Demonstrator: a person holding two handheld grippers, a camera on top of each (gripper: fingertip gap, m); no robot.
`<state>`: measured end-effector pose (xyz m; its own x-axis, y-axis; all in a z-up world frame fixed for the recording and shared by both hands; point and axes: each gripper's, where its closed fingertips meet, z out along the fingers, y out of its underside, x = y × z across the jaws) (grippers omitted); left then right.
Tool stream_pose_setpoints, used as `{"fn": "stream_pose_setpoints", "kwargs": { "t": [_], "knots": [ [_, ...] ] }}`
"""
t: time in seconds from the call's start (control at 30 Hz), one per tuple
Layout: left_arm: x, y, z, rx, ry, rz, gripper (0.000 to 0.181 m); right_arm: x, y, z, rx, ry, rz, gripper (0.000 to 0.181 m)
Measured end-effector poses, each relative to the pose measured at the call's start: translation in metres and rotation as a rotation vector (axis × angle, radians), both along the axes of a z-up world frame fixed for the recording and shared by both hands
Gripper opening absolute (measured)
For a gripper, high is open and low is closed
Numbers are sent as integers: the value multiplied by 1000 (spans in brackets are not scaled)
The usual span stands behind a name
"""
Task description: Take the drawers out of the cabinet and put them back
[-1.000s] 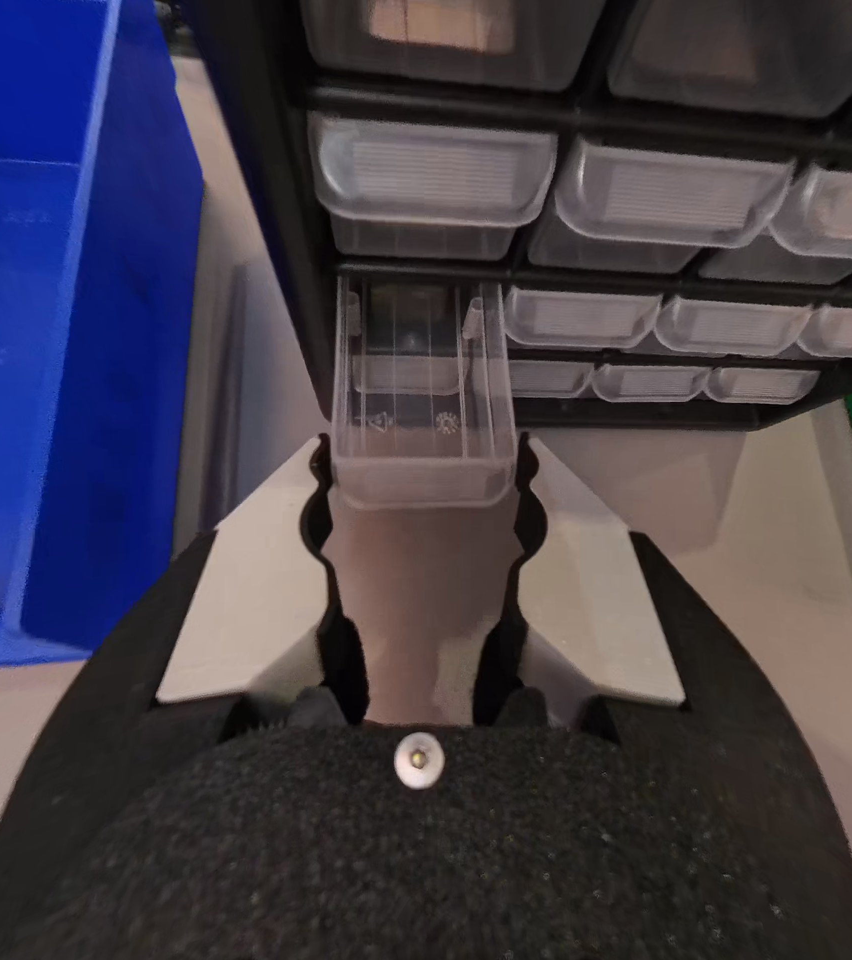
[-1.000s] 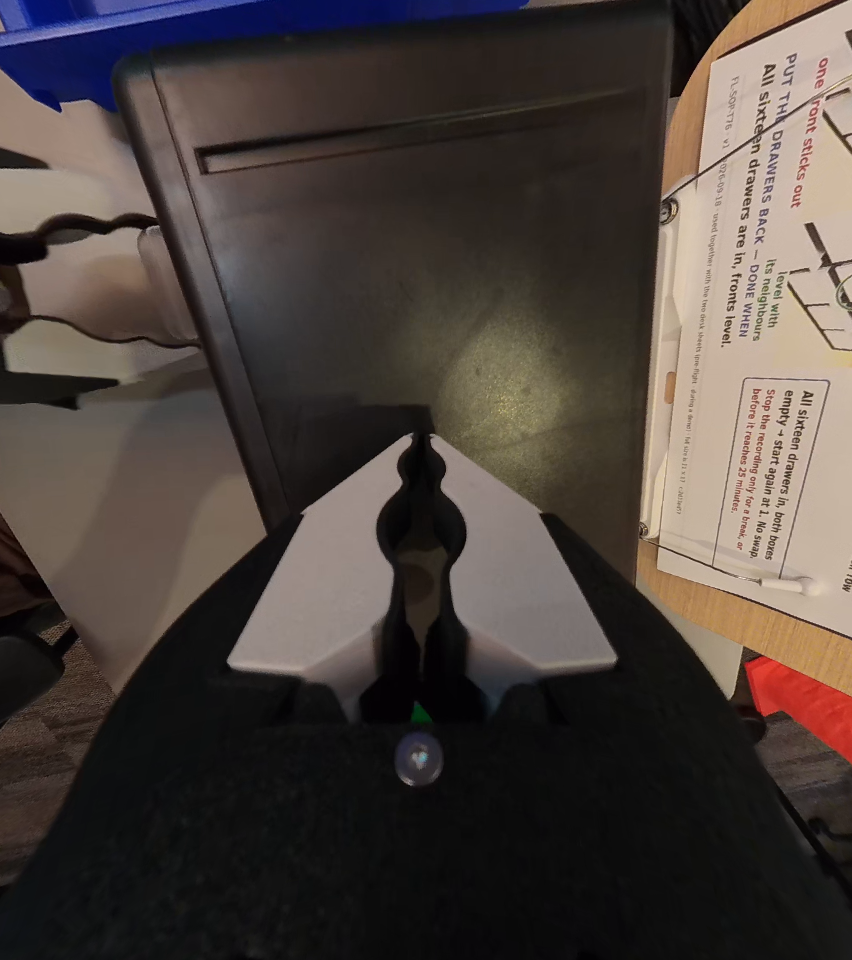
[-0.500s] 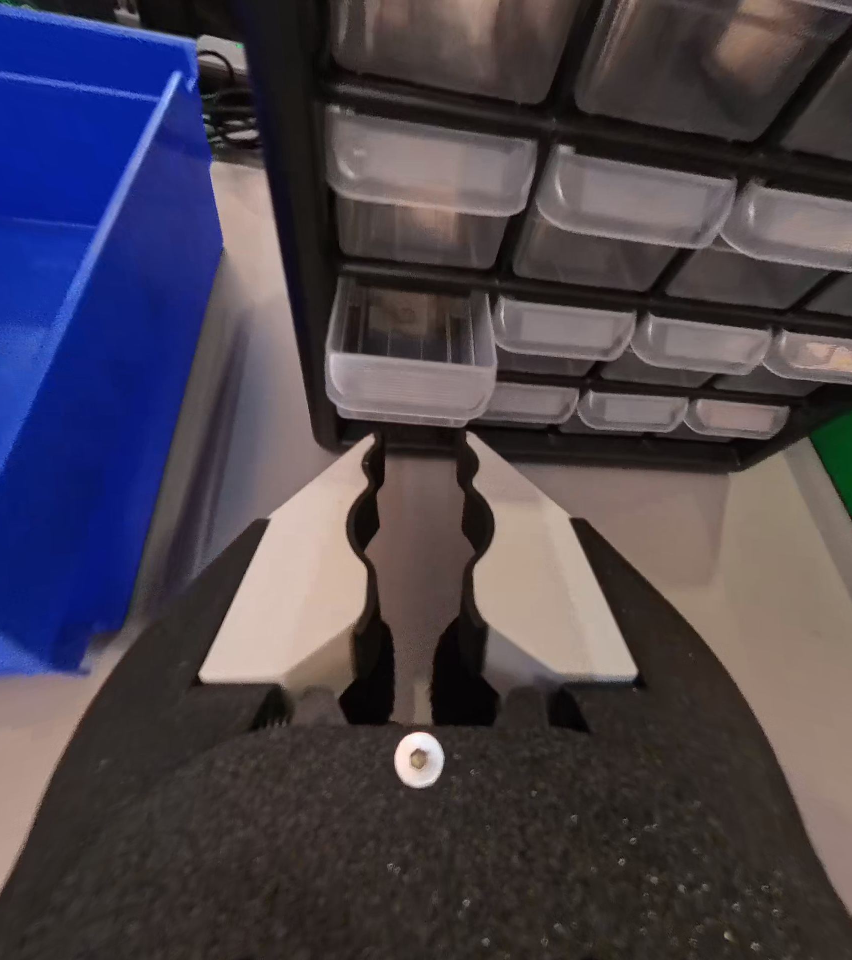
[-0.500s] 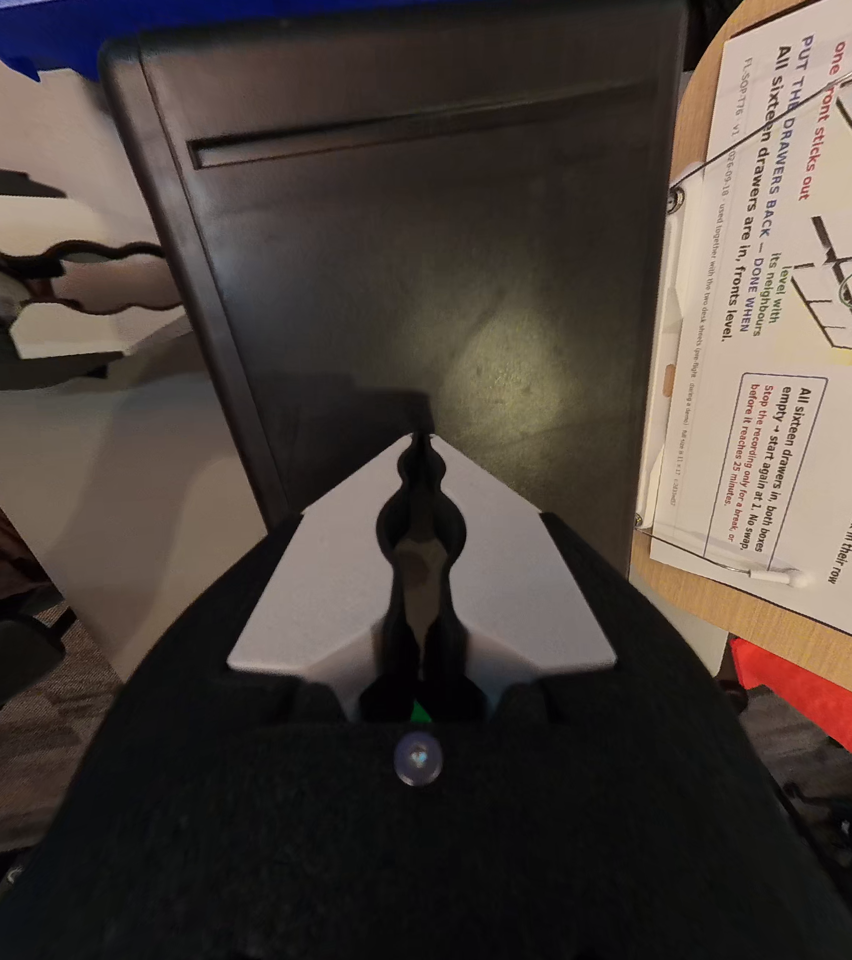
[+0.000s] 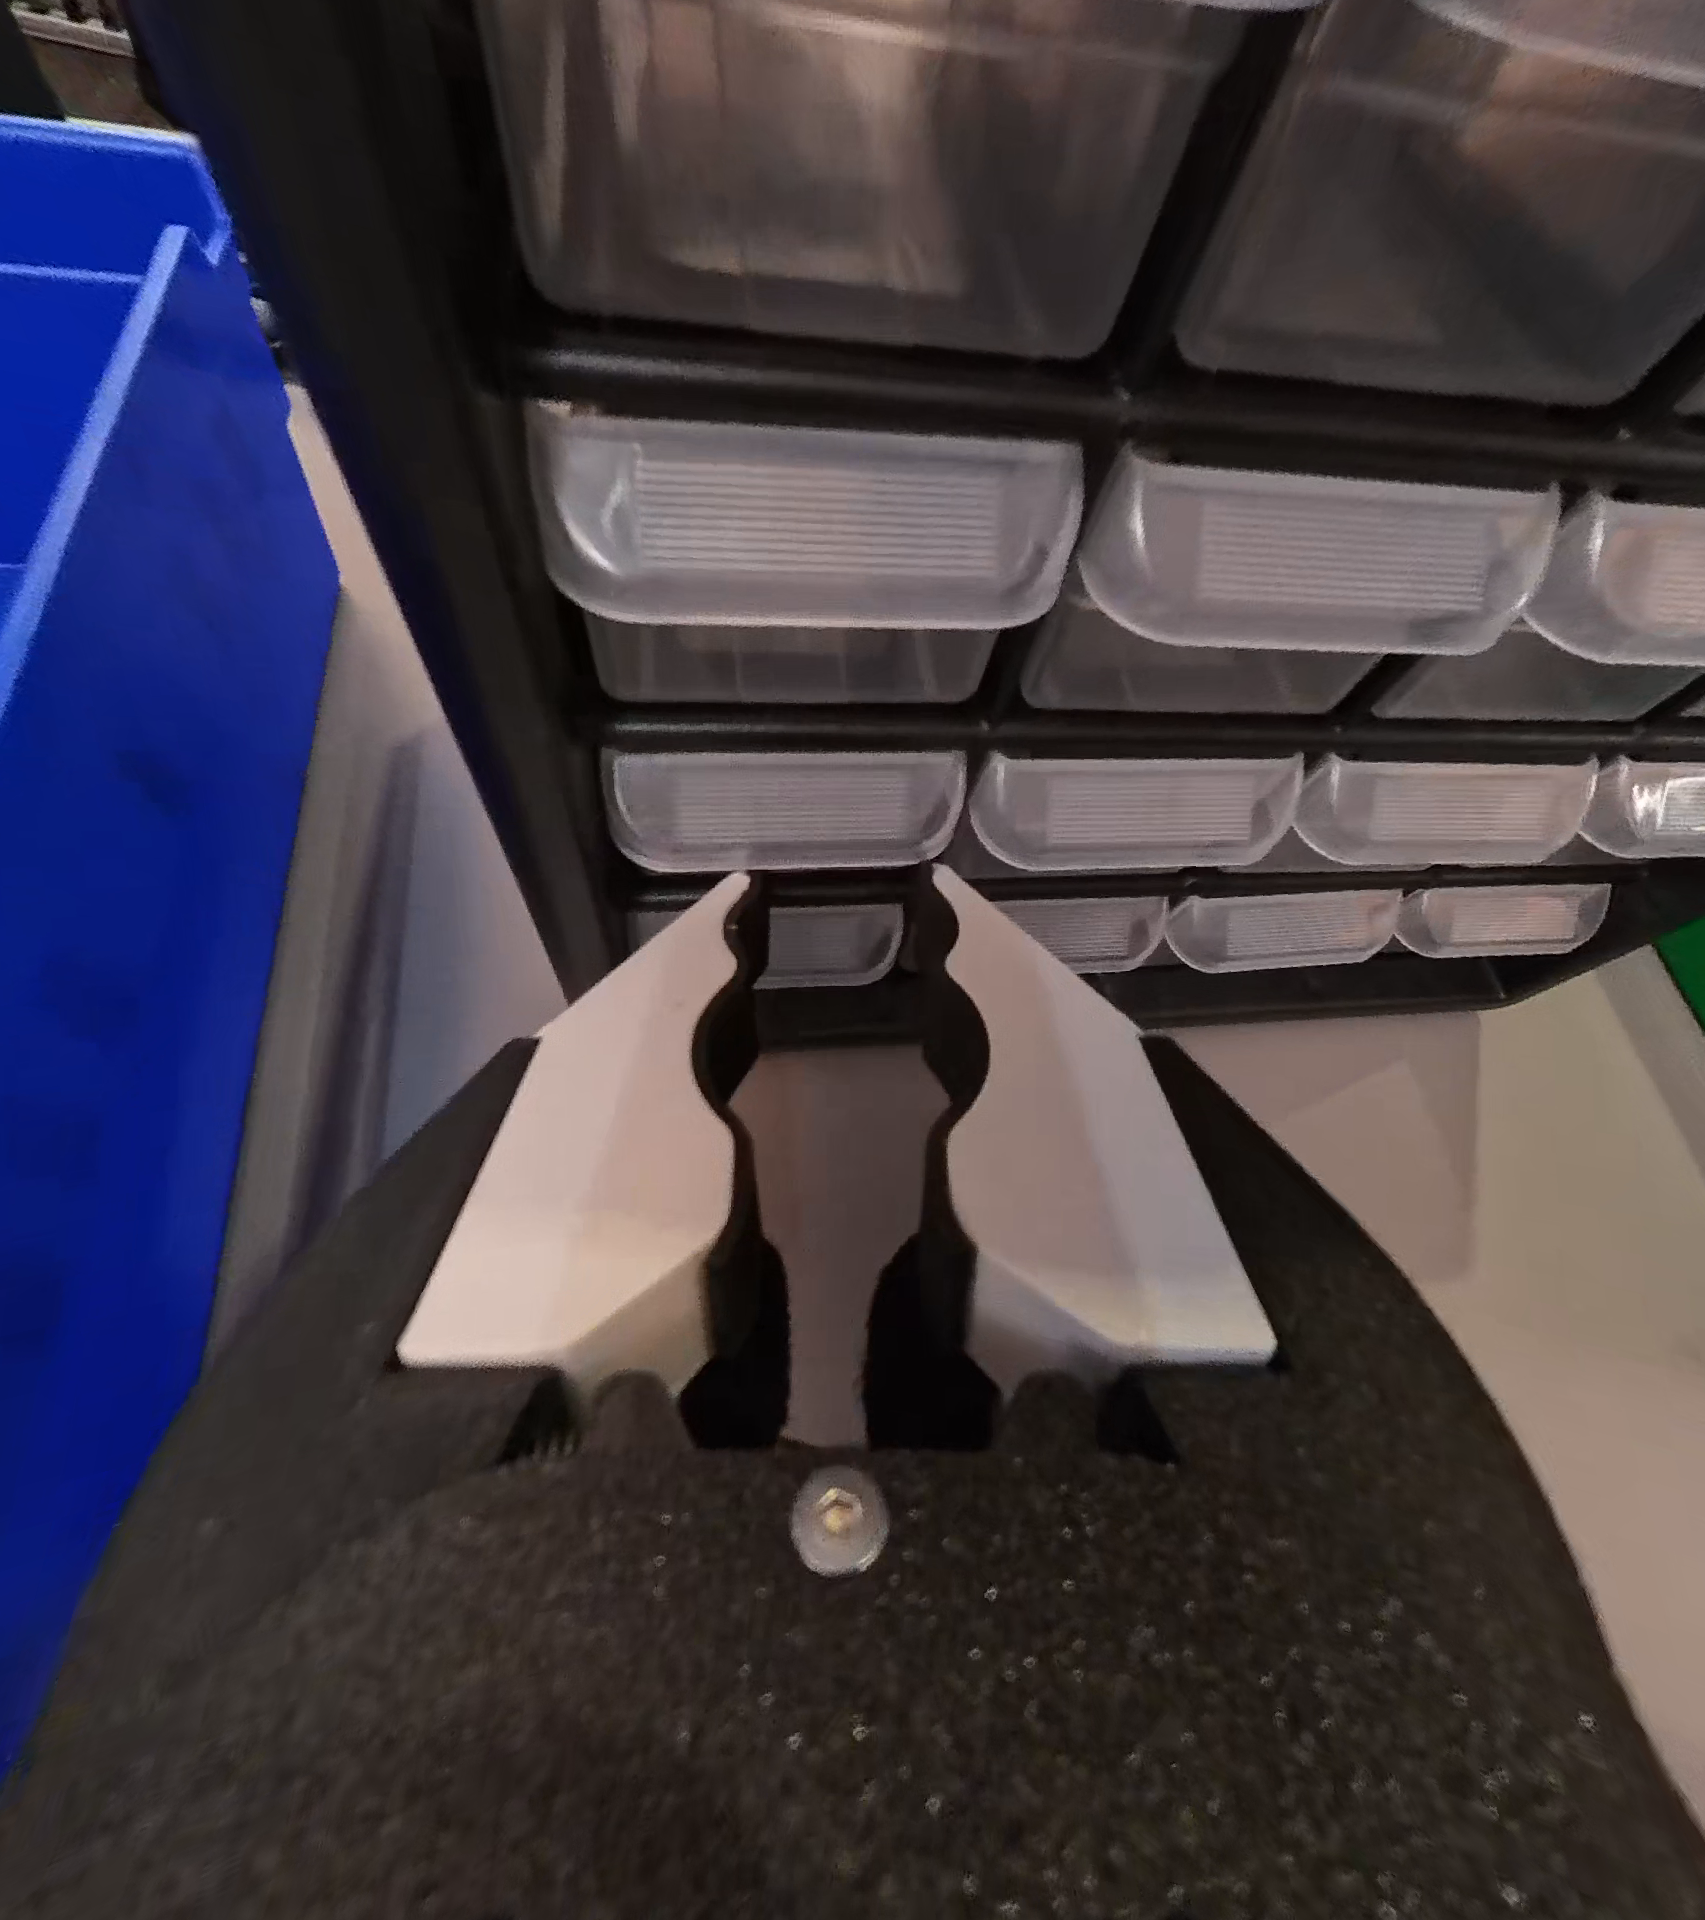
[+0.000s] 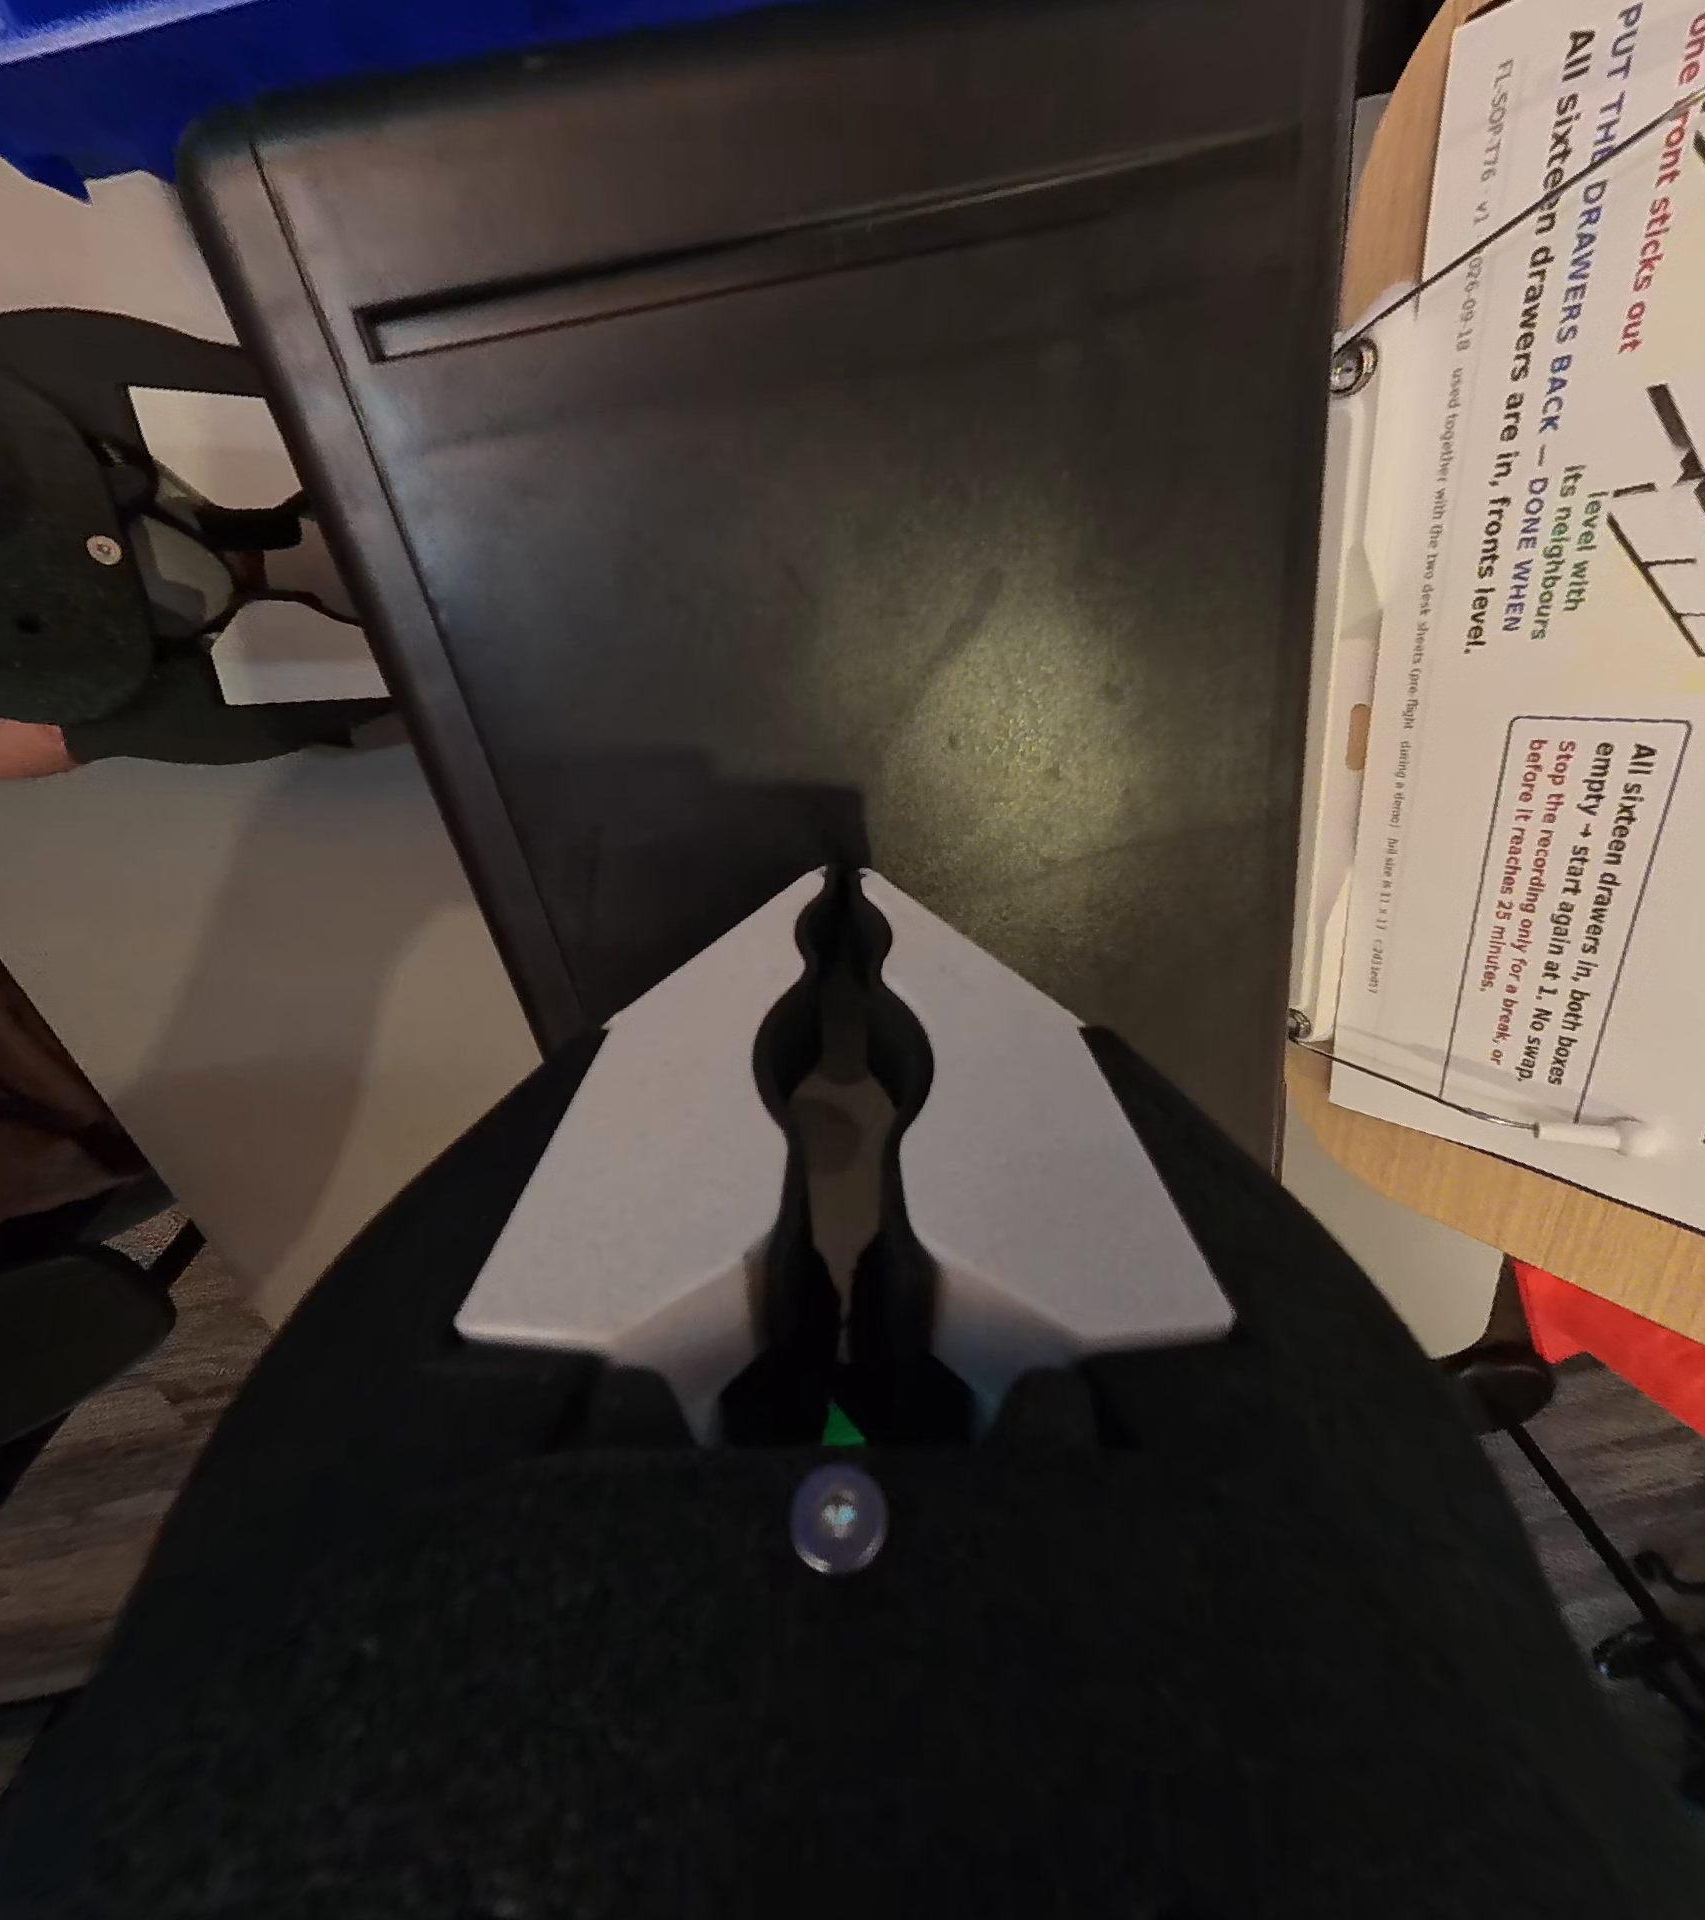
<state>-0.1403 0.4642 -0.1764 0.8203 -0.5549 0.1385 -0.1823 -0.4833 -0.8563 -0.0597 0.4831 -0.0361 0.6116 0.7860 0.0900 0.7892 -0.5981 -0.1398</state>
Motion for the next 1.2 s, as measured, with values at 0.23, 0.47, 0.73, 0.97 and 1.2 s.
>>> {"fn": "stream_pose_setpoints", "kwargs": {
  "t": [0.23, 0.47, 0.73, 0.97, 1.2],
  "knots": [
    [-30, -31, 23, 24, 18, -102, 32, 5, 1, 3, 149, -3, -5, 0],
    [-128, -77, 64, 119, 9, -133, 36, -31, -70, 56, 748, 361, -181, 0],
    [-210, -123, 41, 119, -3, -108, 48, -15, -235, -40, 1142, 518, -677, 0],
    [-214, -120, 47, 195, 9, -54, 44, -15, -293, -87, 1146, 539, -729, 3],
    [-205, -115, 45, 163, -12, -58, 40, -13, -291, -91, 1134, 645, -757, 1]
  ]
}}
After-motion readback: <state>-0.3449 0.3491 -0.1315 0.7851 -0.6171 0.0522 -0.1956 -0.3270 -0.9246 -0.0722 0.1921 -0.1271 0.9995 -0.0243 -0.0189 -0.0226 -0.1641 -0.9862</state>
